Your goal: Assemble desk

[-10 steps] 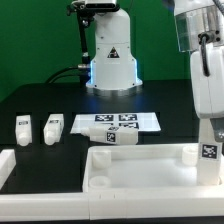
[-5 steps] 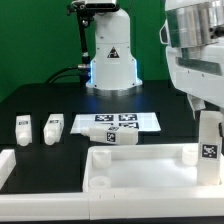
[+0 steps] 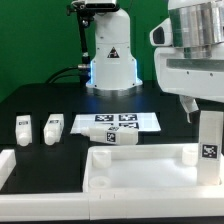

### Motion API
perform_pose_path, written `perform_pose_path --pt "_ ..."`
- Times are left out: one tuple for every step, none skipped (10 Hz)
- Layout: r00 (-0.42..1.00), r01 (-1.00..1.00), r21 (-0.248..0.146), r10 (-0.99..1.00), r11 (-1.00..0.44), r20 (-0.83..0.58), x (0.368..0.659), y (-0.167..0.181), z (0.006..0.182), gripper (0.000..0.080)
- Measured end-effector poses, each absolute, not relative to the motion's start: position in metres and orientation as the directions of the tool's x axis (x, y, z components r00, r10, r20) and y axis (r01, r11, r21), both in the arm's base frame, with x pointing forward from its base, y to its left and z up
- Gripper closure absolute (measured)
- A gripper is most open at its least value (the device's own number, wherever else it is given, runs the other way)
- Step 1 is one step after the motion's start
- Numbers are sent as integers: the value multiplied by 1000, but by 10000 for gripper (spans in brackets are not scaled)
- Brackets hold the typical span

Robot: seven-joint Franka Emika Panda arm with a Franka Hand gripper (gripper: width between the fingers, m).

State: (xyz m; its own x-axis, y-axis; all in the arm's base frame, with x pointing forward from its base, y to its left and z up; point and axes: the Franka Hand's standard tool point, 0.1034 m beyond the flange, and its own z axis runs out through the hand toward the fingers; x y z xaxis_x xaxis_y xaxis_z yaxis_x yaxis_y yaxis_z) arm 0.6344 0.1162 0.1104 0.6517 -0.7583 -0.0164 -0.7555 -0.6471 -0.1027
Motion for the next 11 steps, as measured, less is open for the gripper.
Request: perform_pose_path --pt "757 -648 -91 -653 -756 32 642 117 113 151" --pt "795 -599 -94 -605 -795 52 644 120 113 151" --pt "795 -598 -95 -604 -796 51 644 119 113 153" --pt "776 -623 -96 -629 -776 48 644 119 113 331" --pt "775 -624 -96 -630 -775 47 644 119 113 331" --pt "759 -645 -91 -650 -759 41 643 117 112 505" --pt "708 -701 -92 -706 -707 33 643 116 112 505" --pt "634 -769 -94 -773 -633 19 643 115 112 505" --pt "538 -839 -97 -843 -535 -8 643 112 113 506" --pt "428 -901 -99 -903 -423 -31 643 113 112 506" --pt "260 -963 -96 -963 -253 -65 642 114 112 506"
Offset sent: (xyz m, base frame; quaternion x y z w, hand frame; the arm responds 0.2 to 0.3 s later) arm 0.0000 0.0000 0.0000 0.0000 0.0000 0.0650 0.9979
